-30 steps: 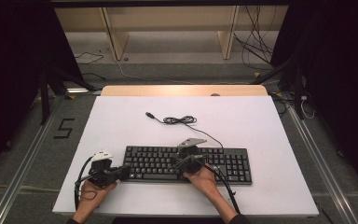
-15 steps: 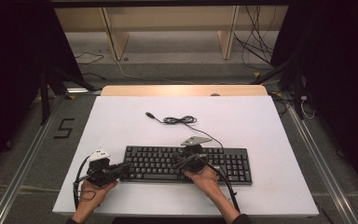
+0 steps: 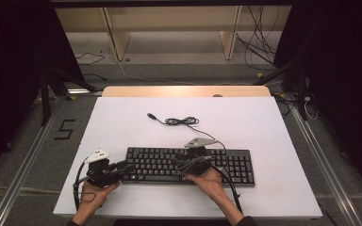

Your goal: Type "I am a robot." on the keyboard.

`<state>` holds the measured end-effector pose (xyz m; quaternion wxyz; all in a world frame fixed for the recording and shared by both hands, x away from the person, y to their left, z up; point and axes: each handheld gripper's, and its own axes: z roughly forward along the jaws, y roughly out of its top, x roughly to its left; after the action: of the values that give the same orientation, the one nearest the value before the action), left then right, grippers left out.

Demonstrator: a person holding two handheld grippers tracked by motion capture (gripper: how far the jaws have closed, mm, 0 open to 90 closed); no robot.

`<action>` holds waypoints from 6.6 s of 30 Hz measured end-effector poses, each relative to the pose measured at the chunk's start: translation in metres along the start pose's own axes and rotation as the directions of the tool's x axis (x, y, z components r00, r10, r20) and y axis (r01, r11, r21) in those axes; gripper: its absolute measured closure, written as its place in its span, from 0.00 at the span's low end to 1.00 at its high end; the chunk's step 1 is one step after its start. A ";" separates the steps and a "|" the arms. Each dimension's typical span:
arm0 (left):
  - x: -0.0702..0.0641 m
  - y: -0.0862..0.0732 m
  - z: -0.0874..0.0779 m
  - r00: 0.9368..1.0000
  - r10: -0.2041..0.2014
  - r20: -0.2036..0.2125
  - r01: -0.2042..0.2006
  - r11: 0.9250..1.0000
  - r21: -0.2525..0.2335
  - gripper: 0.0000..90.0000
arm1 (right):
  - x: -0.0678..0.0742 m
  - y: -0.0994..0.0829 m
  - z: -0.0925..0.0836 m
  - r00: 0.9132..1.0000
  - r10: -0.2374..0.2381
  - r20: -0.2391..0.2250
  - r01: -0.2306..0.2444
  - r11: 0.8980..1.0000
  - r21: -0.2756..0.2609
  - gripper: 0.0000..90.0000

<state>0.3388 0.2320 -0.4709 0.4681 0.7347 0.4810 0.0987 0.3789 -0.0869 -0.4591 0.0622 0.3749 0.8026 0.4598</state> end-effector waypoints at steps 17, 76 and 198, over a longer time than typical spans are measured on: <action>-0.003 0.003 -0.003 0.999 0.005 0.031 -0.003 0.998 -0.065 0.39 | 0.011 -0.002 -0.002 0.998 -0.012 -0.056 0.012 1.000 0.002 0.50; -0.007 0.004 -0.004 0.998 0.039 0.057 -0.032 0.993 -0.113 0.31 | 0.034 -0.026 0.015 0.992 -0.109 -0.067 0.116 0.987 0.112 1.00; -0.007 0.009 0.038 0.995 0.088 -0.055 -0.079 0.987 0.142 0.99 | 0.029 -0.026 -0.032 0.994 -0.062 -0.095 0.058 0.997 -0.044 0.42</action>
<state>0.3632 0.2032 -0.4826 0.3962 0.7818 0.4696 0.1067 0.3296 -0.0978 -0.4540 0.0451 0.3267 0.8059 0.4916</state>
